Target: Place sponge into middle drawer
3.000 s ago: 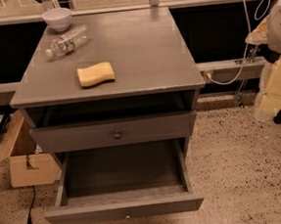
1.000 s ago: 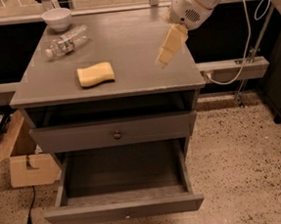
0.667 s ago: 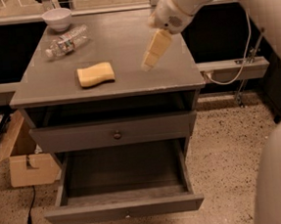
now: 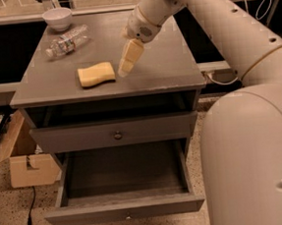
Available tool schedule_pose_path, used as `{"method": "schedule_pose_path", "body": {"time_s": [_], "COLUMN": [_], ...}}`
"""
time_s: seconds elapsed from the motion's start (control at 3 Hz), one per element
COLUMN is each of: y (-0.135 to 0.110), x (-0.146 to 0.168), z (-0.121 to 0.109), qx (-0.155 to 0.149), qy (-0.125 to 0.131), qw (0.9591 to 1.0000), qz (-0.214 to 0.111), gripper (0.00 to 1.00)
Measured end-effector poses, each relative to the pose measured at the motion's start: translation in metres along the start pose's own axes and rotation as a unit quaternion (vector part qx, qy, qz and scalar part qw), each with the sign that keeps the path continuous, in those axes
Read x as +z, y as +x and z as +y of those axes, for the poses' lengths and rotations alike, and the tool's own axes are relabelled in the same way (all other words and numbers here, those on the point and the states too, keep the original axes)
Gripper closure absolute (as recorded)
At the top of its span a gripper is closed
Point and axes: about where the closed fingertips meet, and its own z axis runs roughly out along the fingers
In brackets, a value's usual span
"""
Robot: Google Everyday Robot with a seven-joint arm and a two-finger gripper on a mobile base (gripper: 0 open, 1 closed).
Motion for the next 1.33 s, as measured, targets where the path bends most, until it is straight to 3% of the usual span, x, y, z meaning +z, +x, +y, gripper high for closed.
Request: {"method": "schedule_pose_path", "body": {"time_s": [0.33, 1.0, 1.33], "y": [-0.016, -0.029, -0.032], "x": [0.041, 0.082, 0.094], "z": [0.000, 0.005, 0.009], "qx": [-0.013, -0.021, -0.023], "qy": [-0.036, -0.068, -0.077], "qw": [0.9992, 0.9972, 0.9962], "qz": [0.012, 0.024, 0.034], "gripper": [0.00, 0.00, 0.17]}}
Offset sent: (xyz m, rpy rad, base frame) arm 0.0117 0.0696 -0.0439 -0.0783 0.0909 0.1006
